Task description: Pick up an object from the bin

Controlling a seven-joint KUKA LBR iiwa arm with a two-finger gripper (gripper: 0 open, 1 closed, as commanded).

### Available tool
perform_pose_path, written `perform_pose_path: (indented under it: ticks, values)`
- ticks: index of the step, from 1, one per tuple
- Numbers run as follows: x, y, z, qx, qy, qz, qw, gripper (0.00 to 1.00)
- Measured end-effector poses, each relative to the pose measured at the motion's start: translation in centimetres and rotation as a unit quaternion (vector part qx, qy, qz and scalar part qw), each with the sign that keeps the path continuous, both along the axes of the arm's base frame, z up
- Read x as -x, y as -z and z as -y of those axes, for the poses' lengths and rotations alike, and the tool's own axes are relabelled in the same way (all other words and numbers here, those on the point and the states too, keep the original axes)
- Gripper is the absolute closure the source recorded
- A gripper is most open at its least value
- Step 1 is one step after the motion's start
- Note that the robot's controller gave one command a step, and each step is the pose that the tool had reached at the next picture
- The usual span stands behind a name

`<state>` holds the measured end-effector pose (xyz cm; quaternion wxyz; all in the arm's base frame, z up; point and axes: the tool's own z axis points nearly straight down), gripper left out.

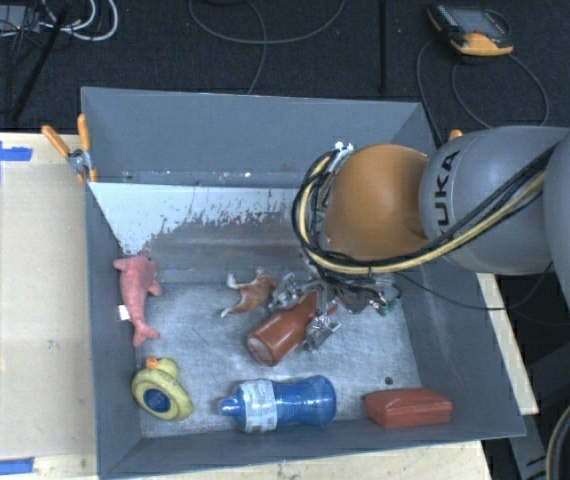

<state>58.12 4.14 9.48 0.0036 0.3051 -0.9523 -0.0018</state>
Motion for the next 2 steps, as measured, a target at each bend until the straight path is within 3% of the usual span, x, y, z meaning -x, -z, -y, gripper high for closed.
perform_pose_path:
  ticks: [2]
  values:
    - [-0.32, -2.55, -0.03, 0.0, 0.0, 0.0059, 1.0, 1.0]
